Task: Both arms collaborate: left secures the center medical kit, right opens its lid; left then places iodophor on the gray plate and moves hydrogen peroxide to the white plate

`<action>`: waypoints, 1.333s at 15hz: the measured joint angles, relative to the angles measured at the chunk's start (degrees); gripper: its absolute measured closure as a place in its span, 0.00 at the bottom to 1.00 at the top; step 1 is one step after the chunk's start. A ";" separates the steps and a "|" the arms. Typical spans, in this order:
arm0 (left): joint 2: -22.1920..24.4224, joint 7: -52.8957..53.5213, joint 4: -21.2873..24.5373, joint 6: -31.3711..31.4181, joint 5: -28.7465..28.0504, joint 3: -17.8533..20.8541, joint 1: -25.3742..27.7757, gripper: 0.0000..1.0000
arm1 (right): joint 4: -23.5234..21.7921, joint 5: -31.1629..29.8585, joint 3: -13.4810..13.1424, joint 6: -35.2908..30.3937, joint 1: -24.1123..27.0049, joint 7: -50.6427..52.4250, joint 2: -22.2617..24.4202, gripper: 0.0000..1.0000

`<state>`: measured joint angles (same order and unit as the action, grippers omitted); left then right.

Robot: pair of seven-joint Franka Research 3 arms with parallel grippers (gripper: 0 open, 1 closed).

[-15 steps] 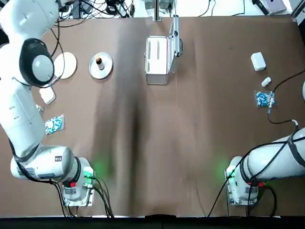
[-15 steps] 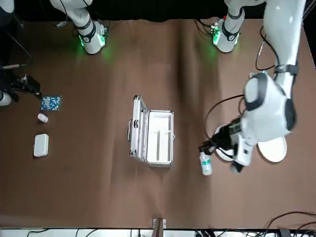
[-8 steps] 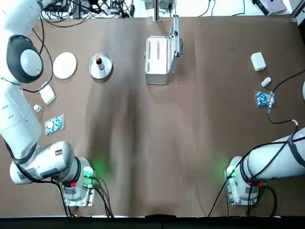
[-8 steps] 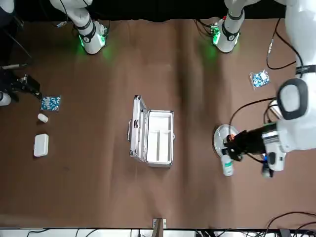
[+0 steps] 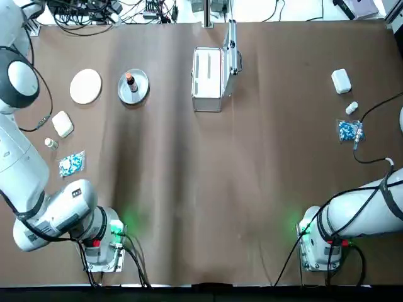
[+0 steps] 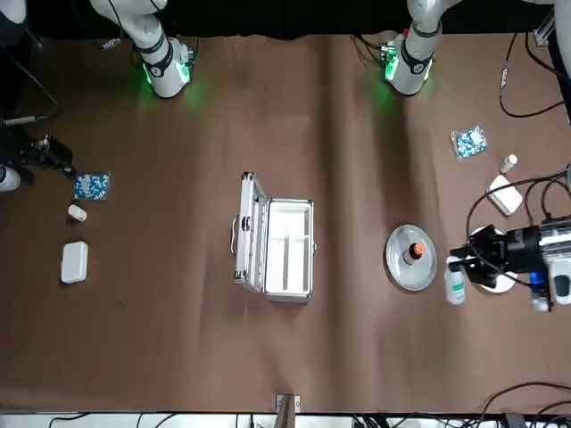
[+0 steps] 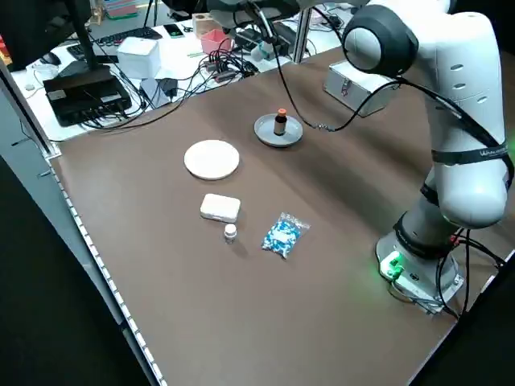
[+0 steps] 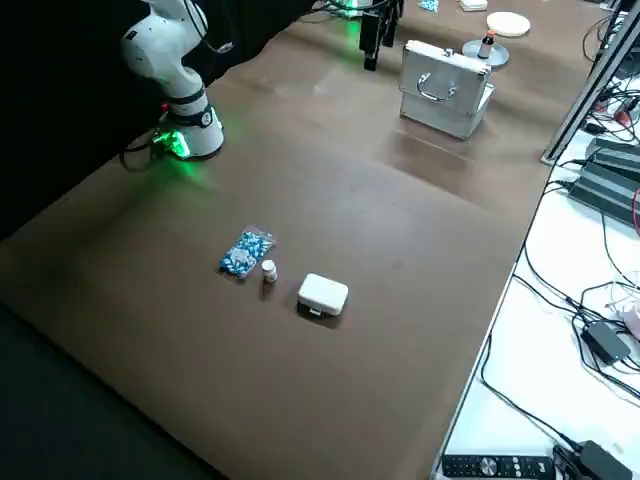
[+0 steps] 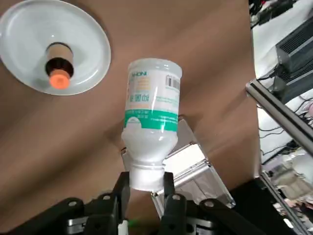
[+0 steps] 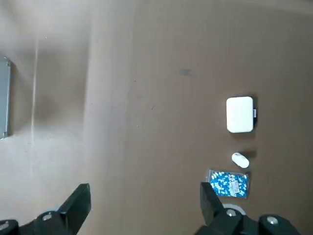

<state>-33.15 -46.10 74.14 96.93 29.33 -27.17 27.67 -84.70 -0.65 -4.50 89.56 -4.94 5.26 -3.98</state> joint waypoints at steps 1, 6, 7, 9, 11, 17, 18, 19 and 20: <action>-0.07 0.00 0.06 -0.83 1.08 0.01 1.30 0.68 | 0.00 0.00 0.00 0.00 0.00 0.00 0.00 0.01; -2.75 0.00 0.85 -4.18 5.29 0.09 7.30 0.68 | -0.03 0.00 -0.01 0.00 0.00 0.00 -0.04 0.01; -3.65 0.00 0.95 -4.64 6.21 0.12 8.62 0.68 | -0.03 0.00 0.00 0.00 -0.01 0.00 -0.05 0.01; -5.80 0.01 1.09 -5.89 7.75 0.18 11.61 0.68 | -0.03 0.00 0.00 0.01 -0.02 0.00 -0.05 0.01; -7.97 0.23 1.09 -6.55 8.68 0.22 14.56 0.68 | -0.03 0.00 0.00 0.01 -0.03 0.00 -0.06 0.01; -12.28 0.03 1.12 -8.72 11.85 0.49 20.26 0.68 | -0.06 0.00 0.03 -0.02 -0.13 0.01 -0.09 0.01; -12.89 -0.03 1.12 -8.78 11.96 0.64 20.69 0.68 | -0.06 0.00 0.04 -0.05 -0.26 0.01 -0.09 0.01; -13.47 -0.14 1.11 -8.79 12.09 0.97 21.02 0.68 | -0.07 0.00 0.04 -0.07 -0.39 0.01 -0.10 0.01; -14.78 -2.18 1.14 -8.80 13.34 1.67 21.75 0.68 | -0.08 0.00 0.04 -0.09 -0.57 0.01 -0.10 0.01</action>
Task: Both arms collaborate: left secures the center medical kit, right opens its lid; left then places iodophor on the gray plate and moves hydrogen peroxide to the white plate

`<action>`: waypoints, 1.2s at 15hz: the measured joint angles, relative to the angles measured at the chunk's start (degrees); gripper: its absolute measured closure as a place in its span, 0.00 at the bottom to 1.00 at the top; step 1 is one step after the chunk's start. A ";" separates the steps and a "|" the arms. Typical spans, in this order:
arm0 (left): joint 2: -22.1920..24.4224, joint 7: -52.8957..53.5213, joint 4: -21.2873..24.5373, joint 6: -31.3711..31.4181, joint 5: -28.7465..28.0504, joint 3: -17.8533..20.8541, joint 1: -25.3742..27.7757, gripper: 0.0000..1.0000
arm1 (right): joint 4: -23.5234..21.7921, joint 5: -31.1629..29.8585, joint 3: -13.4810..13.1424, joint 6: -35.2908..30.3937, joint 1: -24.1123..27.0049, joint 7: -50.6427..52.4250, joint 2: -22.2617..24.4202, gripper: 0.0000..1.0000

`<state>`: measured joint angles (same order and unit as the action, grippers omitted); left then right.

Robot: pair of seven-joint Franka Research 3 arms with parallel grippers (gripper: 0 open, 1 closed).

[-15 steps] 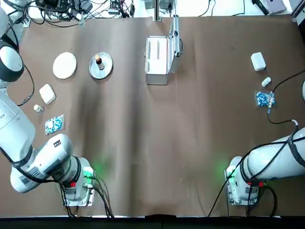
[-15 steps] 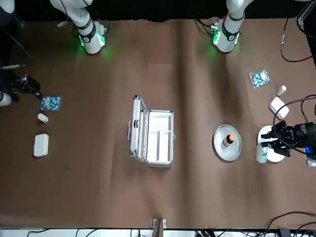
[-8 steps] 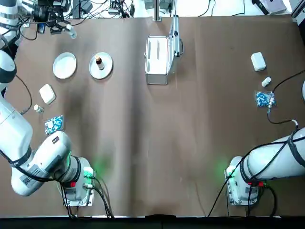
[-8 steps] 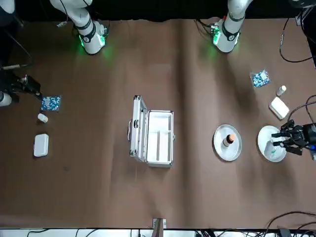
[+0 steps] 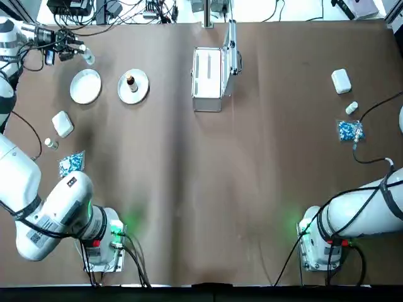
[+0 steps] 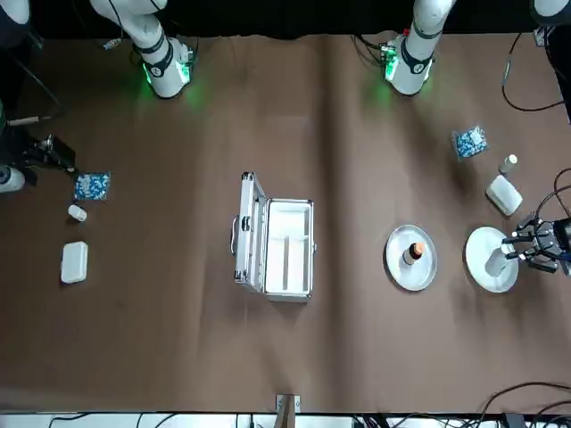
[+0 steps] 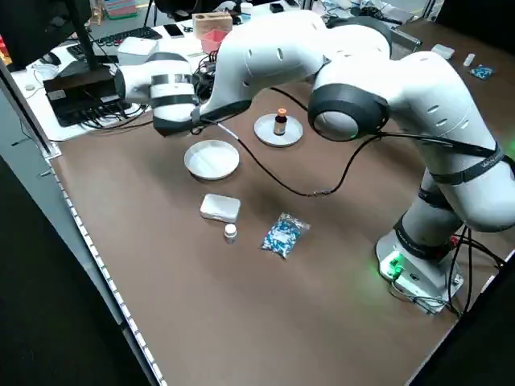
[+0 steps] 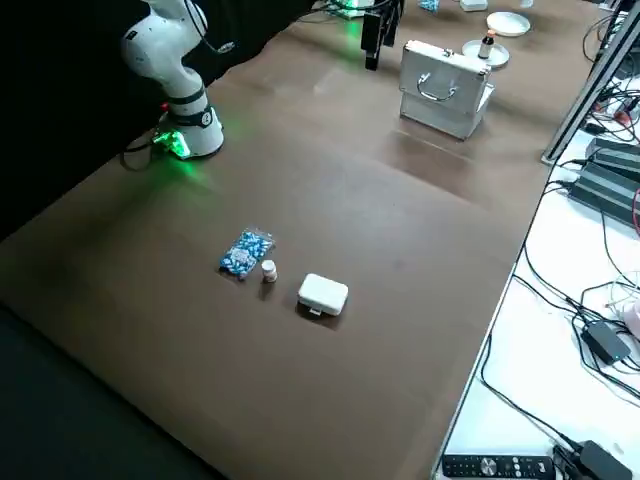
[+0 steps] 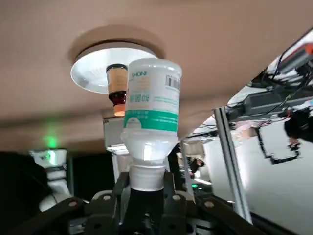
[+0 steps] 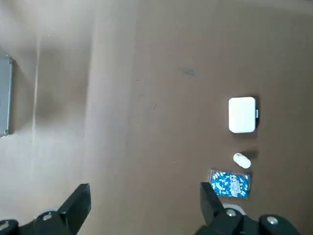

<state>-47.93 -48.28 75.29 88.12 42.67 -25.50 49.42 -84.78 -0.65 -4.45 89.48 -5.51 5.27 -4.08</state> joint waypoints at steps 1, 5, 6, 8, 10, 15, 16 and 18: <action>-0.77 -1.75 0.00 0.00 0.58 0.17 0.52 0.68 | -0.01 0.00 0.00 0.00 -0.04 0.00 0.00 0.01; -3.19 -4.98 -0.04 0.00 1.99 1.15 2.22 0.68 | -0.03 0.00 0.00 0.00 -0.17 0.00 -0.08 0.01; -3.74 -5.19 -0.04 0.00 2.59 1.86 2.26 0.68 | -0.04 0.00 0.00 0.00 -0.18 0.00 -0.10 0.01; -4.87 -5.34 -0.08 0.00 3.61 3.07 2.34 0.68 | -0.05 0.00 0.00 0.00 -0.18 0.00 -0.13 0.01; -5.77 -5.35 -0.28 0.05 3.84 3.90 2.45 0.68 | -0.05 0.00 0.00 0.00 -0.19 0.00 -0.14 0.01; -7.74 -5.35 -2.27 0.38 3.88 6.34 2.53 0.68 | -0.08 0.00 0.00 0.00 -0.22 0.00 -0.19 0.01; -8.31 -5.34 -2.47 0.96 3.88 6.51 2.54 0.68 | -0.10 0.00 0.00 0.00 -0.23 0.00 -0.20 0.01; -9.49 -5.33 -2.69 1.81 3.88 6.73 2.54 0.68 | -0.13 0.00 0.00 0.00 -0.24 0.00 -0.22 0.01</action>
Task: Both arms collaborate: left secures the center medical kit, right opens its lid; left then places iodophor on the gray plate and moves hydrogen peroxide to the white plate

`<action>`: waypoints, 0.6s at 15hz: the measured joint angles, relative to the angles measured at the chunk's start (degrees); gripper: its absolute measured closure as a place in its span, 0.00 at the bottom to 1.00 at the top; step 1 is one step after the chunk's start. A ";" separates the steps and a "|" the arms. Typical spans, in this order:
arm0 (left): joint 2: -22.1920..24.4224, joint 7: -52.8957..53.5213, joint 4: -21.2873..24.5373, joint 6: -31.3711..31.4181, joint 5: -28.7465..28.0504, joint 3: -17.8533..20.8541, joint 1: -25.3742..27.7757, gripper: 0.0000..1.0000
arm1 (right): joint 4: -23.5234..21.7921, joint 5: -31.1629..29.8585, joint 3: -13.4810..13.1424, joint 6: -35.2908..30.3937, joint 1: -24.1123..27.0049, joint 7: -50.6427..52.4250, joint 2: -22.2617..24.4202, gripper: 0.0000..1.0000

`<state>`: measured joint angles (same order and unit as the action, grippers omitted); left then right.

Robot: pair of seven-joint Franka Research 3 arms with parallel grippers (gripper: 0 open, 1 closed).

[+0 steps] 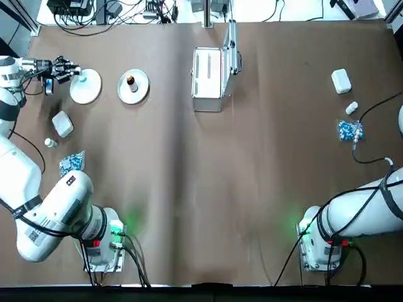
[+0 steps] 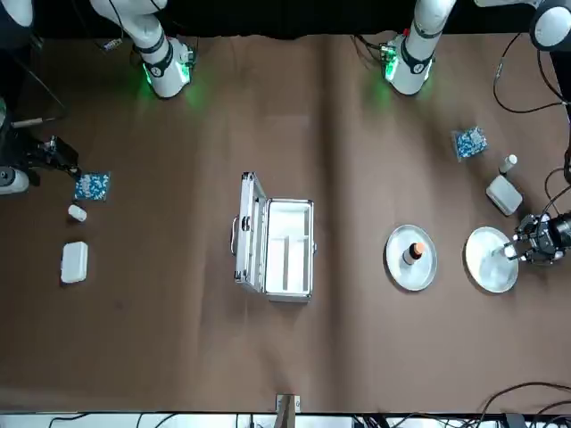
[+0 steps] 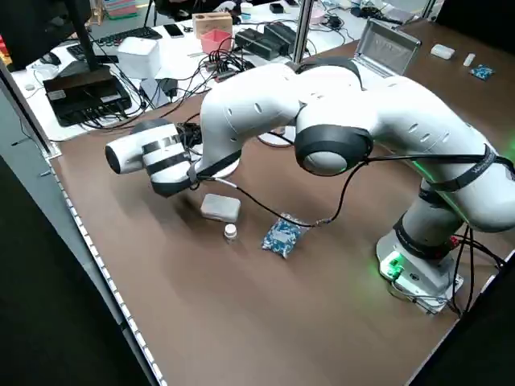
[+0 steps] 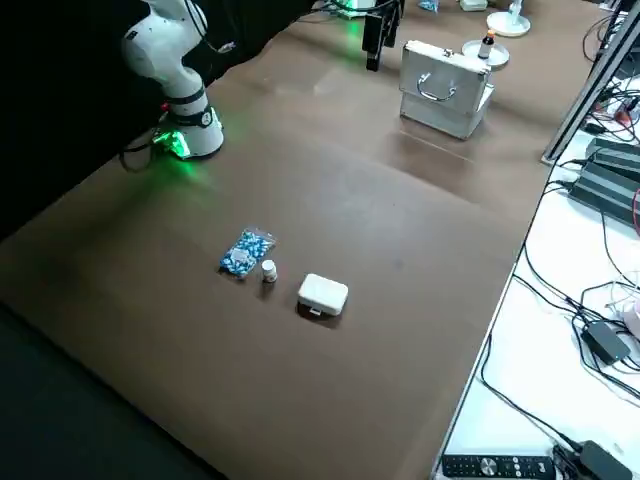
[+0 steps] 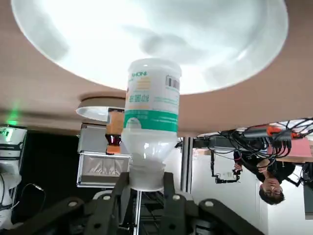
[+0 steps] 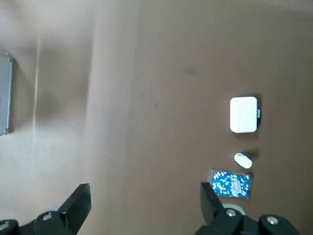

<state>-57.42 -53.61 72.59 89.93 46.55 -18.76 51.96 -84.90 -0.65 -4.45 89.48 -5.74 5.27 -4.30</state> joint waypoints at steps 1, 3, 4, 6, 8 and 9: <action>-0.54 0.02 -0.08 0.13 0.00 0.09 0.00 0.68 | -0.01 0.00 0.00 0.00 0.00 0.00 -0.01 0.01; -1.31 0.02 -0.24 0.20 0.00 0.45 0.00 0.68 | -0.01 0.00 0.00 0.00 -0.02 0.00 -0.01 0.01; -1.53 0.03 -0.28 0.26 0.00 0.73 0.00 0.68 | -0.01 0.00 0.00 0.00 -0.05 0.00 -0.01 0.01; -1.60 0.04 -0.39 0.69 0.00 1.08 0.00 0.68 | -0.01 0.00 0.00 0.00 -0.14 0.00 -0.01 0.01; -1.60 0.04 -0.54 0.79 0.00 1.14 0.00 0.67 | -0.02 0.00 0.00 0.01 -0.19 0.00 -0.01 0.01; -1.60 0.04 -0.55 0.79 0.00 1.14 0.00 0.67 | -0.01 0.00 0.00 0.01 -0.19 0.00 -0.01 0.01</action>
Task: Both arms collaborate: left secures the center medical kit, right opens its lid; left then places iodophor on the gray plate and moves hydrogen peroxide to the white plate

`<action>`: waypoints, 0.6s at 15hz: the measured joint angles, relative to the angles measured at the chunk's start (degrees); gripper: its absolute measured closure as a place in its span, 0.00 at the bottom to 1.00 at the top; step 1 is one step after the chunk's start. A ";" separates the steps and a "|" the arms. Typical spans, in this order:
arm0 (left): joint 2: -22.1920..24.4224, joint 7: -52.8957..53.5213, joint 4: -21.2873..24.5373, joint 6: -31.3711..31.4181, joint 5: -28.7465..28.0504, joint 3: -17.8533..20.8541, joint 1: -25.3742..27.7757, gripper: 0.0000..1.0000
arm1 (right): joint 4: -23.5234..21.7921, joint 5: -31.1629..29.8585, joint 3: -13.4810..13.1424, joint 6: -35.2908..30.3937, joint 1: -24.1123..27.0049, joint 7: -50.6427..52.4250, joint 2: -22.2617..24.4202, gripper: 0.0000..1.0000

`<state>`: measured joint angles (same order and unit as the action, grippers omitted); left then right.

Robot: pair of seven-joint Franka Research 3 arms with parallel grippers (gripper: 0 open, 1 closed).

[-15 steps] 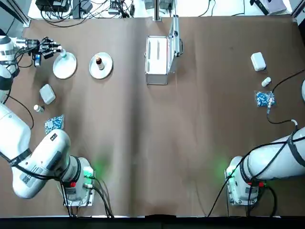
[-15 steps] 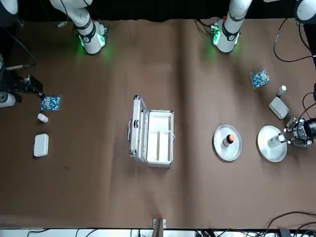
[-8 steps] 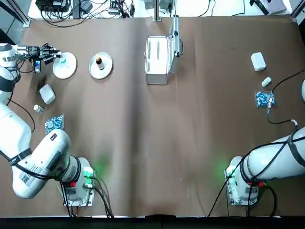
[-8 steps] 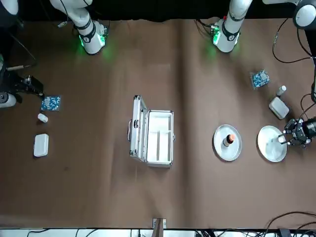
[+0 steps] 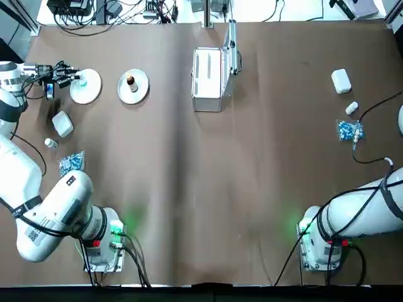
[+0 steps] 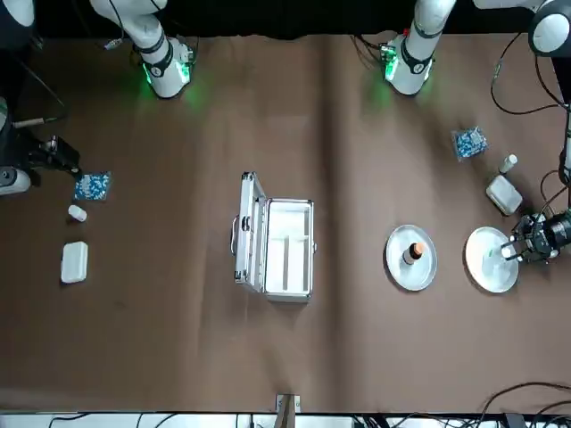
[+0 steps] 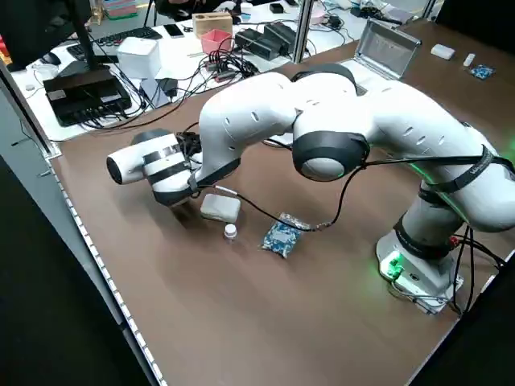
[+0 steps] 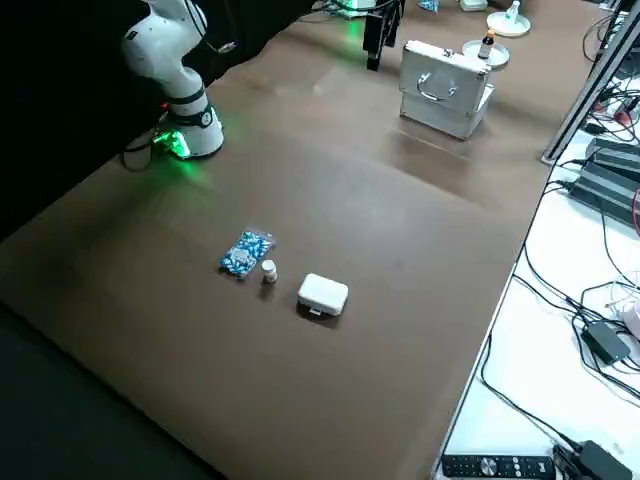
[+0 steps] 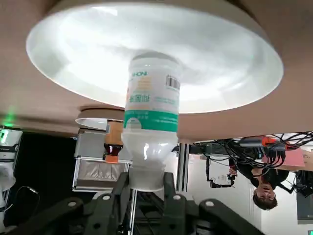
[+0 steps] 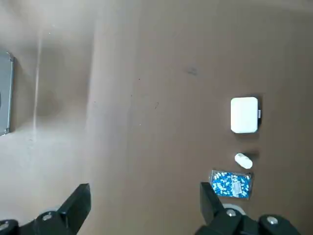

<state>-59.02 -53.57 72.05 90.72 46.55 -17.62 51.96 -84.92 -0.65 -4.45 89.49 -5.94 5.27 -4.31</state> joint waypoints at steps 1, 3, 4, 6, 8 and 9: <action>0.00 -0.01 -0.04 0.00 0.03 0.00 0.00 0.60 | 0.00 0.00 -0.01 0.00 0.00 0.00 0.00 0.01; 0.01 -0.15 -0.32 0.00 0.14 -0.13 -0.02 0.43 | 0.00 0.00 -0.01 0.00 0.00 0.00 0.00 0.01; 0.08 -0.27 -0.59 -0.02 0.16 -0.30 -0.06 0.33 | 0.00 0.00 -0.01 0.00 0.00 0.00 0.00 0.01; 0.54 -1.69 -1.22 -0.03 0.16 -0.77 -0.26 0.15 | 0.00 0.00 -0.01 0.00 0.00 0.00 0.00 0.01; 1.54 -2.84 -1.70 -0.06 0.08 -1.04 -0.83 0.00 | 0.00 0.00 -0.01 0.01 0.00 0.00 0.00 0.01; 2.40 -3.00 -1.77 -0.11 -0.50 -1.03 -1.61 0.00 | 0.00 0.00 -0.01 0.01 0.00 0.00 0.00 0.01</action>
<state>-56.62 -56.57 70.27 90.61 46.06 -18.65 50.36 -84.92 -0.65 -4.46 89.50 -5.94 5.27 -4.31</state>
